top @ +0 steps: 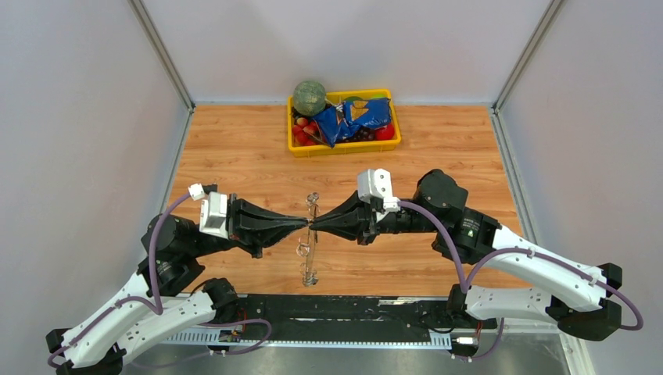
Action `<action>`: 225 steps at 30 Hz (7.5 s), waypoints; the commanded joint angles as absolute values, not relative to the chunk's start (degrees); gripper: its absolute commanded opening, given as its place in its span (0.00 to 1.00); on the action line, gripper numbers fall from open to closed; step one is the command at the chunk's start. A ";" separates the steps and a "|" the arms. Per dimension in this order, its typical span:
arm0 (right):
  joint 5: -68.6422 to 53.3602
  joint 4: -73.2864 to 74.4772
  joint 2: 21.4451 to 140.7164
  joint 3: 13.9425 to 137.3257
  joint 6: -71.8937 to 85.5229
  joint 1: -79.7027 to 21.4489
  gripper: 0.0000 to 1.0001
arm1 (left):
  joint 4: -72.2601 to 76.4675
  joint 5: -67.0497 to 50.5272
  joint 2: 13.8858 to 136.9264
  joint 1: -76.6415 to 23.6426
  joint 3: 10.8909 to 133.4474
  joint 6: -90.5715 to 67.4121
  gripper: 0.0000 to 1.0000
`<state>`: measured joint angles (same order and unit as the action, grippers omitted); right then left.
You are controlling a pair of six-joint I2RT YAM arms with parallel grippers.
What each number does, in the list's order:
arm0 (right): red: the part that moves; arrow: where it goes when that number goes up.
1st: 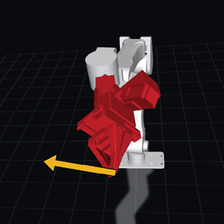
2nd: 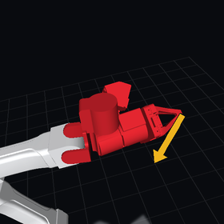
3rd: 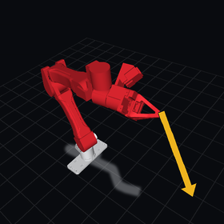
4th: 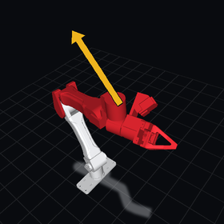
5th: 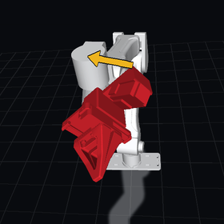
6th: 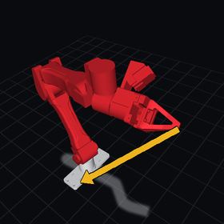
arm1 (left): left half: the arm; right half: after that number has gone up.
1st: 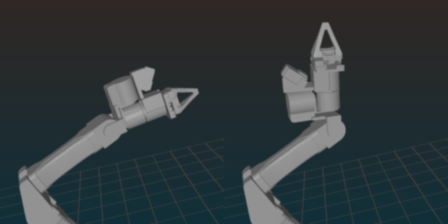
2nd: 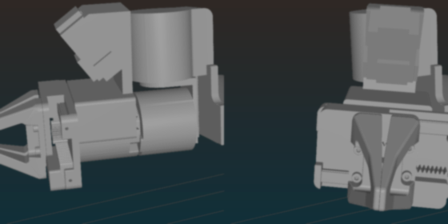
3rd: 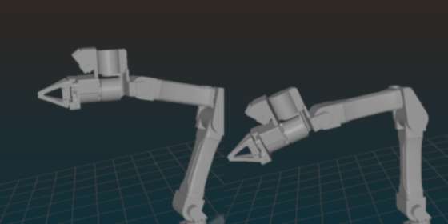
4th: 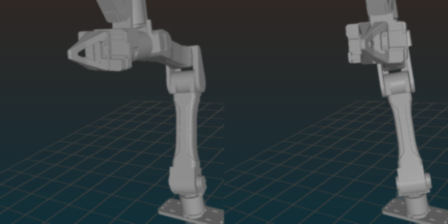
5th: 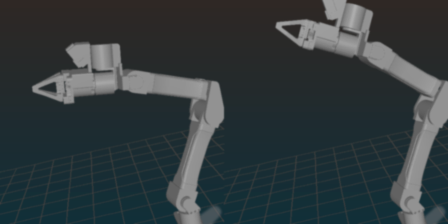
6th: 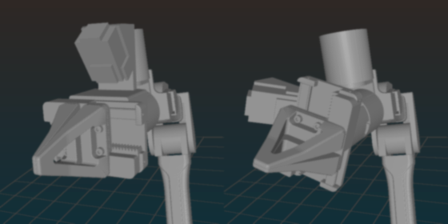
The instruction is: Put the keys on the keyring
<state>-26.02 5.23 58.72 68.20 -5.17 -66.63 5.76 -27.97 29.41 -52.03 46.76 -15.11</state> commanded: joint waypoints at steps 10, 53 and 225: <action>-26.07 18.24 58.86 72.51 -3.34 -66.81 0.00 | -19.51 -28.26 29.18 -52.11 58.08 -7.87 0.41; -32.83 37.25 73.07 84.97 -4.09 -66.83 0.00 | -38.30 -34.62 38.74 -52.08 62.84 -6.57 0.40; -41.18 12.76 82.95 108.81 -14.89 -68.07 0.20 | 83.46 -12.86 37.11 -52.06 30.63 -33.19 0.00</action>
